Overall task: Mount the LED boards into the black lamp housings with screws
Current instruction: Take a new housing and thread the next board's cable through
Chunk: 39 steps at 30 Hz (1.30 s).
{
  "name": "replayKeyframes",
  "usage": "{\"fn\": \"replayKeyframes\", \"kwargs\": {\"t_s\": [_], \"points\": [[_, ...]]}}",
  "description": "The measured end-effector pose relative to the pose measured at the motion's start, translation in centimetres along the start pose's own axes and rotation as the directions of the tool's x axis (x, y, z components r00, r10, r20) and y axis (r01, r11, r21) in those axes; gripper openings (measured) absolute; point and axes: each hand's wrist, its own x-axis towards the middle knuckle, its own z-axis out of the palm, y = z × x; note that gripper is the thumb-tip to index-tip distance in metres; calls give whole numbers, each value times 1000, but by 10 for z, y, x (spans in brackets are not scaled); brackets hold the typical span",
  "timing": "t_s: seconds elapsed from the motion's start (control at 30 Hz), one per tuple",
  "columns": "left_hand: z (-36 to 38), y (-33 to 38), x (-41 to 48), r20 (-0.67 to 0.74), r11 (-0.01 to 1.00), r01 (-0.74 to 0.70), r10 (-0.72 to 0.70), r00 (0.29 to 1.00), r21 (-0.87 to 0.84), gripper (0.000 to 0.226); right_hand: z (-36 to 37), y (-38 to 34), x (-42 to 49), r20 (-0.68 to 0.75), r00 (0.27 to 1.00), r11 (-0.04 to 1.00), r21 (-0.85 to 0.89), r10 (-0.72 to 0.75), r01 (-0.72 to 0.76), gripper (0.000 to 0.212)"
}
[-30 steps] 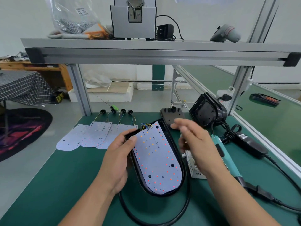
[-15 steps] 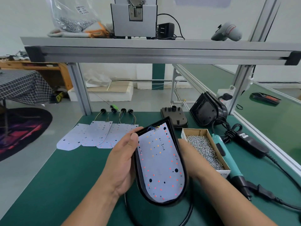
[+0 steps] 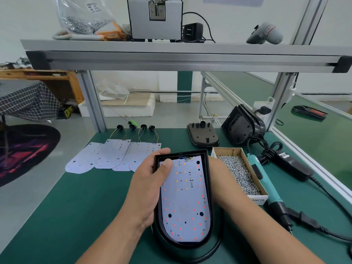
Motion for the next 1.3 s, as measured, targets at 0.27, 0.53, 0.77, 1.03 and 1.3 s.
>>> {"fn": "replayKeyframes", "kwargs": {"t_s": [0.27, 0.53, 0.77, 1.03, 1.3], "points": [[-1, 5, 2, -67, 993, -42, 50, 996, 112, 32, -2, 13, 0, 120, 993, 998, 56, 19, -26, 18], [-2, 9, 2, -126, 982, -104, 124, 984, 156, 36, -18, 17, -13, 220, 972, 835, 519, 76, -182, 32], [1, 1, 1, -75, 978, -25, 42, 996, 208, 31, -5, 14, -9, 63, 982, 830, 526, 178, -184, 10], [2, -1, -2, -47, 958, 97, -88, 995, 269, 22, 0, 17, -8, 0, 983, 786, 600, 184, -148, 14], [13, 1, -9, -82, 942, 33, -5, 997, 335, 51, -2, 21, -7, -16, 982, 778, 613, 187, -138, 16]]}}
